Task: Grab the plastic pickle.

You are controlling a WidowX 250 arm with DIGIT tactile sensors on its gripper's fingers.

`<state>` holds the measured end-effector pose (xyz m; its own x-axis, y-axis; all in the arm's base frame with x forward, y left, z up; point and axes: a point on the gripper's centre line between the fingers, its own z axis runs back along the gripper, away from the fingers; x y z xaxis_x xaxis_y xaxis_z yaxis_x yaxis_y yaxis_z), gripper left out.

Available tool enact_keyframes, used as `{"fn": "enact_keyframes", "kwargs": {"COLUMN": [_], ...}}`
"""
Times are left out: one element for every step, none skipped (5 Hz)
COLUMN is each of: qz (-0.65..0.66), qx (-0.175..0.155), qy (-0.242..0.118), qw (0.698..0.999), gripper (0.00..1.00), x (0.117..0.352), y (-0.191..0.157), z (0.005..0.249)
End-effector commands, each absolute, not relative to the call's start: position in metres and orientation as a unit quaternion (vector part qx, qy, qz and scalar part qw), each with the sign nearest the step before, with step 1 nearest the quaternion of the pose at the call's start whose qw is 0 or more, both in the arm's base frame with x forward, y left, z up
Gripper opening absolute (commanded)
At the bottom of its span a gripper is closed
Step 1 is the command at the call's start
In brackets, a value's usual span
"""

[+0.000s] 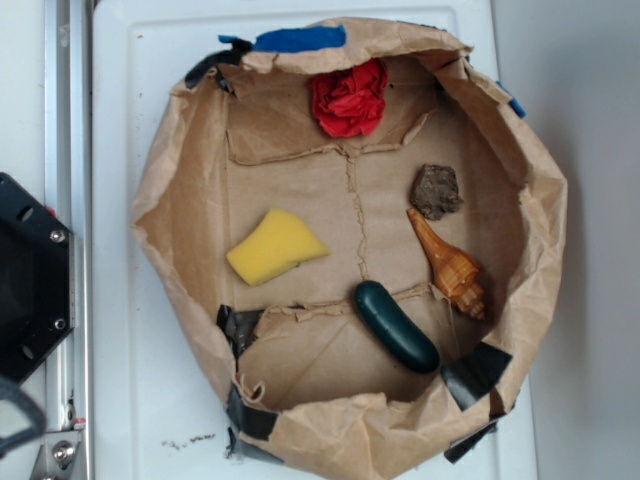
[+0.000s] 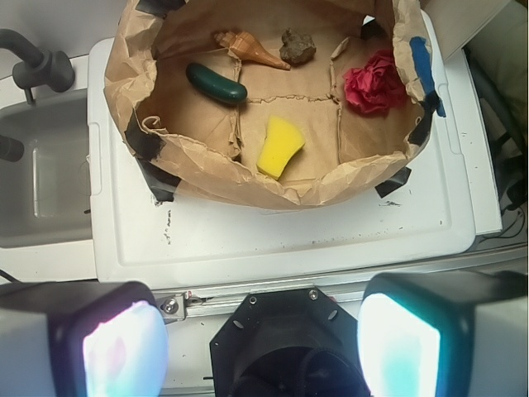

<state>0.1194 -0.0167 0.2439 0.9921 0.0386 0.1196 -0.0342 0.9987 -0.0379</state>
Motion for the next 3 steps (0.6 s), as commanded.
{"fn": "enact_keyframes", "kwargs": {"qz": [0.018,0.026,-0.01], "qx": [-0.018,-0.011,0.008], "qy": [-0.06,-0.07,-0.087], "qw": [0.998,0.997,0.996], "gripper": [1.0,1.0,1.0], "x": [0.119,0.151,0.187], "y": [-0.017,-0.024,-0.032], "z": [0.244,0.238,0.23]}}
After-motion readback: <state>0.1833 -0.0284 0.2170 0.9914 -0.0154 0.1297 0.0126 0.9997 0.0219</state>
